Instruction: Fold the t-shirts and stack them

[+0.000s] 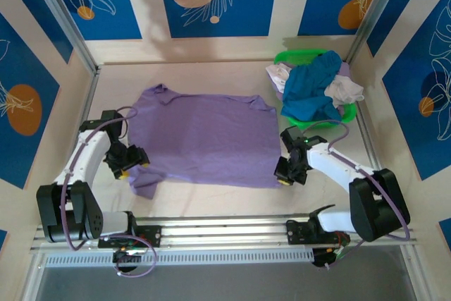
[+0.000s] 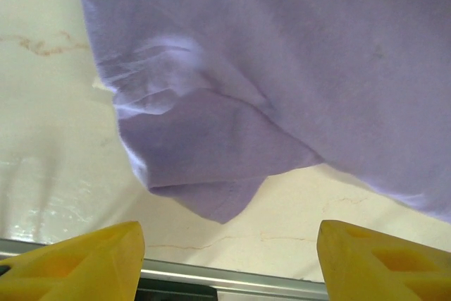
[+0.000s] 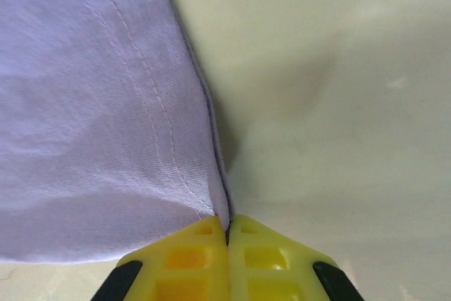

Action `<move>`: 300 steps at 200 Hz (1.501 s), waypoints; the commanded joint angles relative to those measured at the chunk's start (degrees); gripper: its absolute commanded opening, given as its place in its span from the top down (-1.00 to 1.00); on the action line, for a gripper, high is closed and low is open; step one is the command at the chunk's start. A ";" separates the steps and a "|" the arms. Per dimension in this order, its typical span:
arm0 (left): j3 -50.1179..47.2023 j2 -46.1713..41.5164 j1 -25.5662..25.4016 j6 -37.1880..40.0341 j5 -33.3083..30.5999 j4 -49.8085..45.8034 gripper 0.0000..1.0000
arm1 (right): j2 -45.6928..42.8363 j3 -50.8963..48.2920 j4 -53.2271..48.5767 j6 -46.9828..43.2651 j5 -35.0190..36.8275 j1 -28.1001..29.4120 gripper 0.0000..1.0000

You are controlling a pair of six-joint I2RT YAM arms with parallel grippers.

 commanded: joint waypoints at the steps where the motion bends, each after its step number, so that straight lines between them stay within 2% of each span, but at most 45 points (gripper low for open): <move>1: -4.03 -1.64 0.52 -3.02 -1.42 -2.68 -0.29 | -0.70 1.77 -1.91 -3.14 -0.81 -1.90 1.00; 51: -6.03 -2.25 -0.94 -10.37 -0.86 -1.09 -0.07 | -2.09 1.42 -1.57 -5.15 -3.11 -2.92 1.00; 63: -6.25 -3.06 -3.29 -11.98 -1.25 -1.52 -0.01 | -2.13 1.83 -1.70 -5.79 -3.23 -3.16 1.00; 95: -9.70 -4.75 -9.85 -16.42 -1.96 -1.13 -0.01 | -2.08 2.40 -1.73 -6.99 -4.42 -3.84 1.00; 118: -12.13 -5.10 -16.46 -20.88 -3.06 1.12 0.01 | -2.57 2.39 -1.79 -7.48 -4.82 -4.14 1.00; 155: -14.85 -2.37 -21.35 -23.82 -3.95 4.77 0.08 | -4.01 2.15 -2.11 -7.75 -5.47 -4.26 1.00; 245: -15.54 4.08 -25.47 -24.60 -6.34 10.02 0.32 | -4.46 2.37 -2.03 -7.91 -6.18 -5.19 1.00; 277: -16.94 4.95 -26.08 -24.93 -6.81 11.76 0.50 | -4.70 2.89 -2.54 -8.10 -6.17 -5.38 1.00; 300: -15.76 4.91 -26.72 -24.67 -7.58 10.34 0.84 | -5.47 3.51 -3.55 -8.19 -5.92 -5.32 1.00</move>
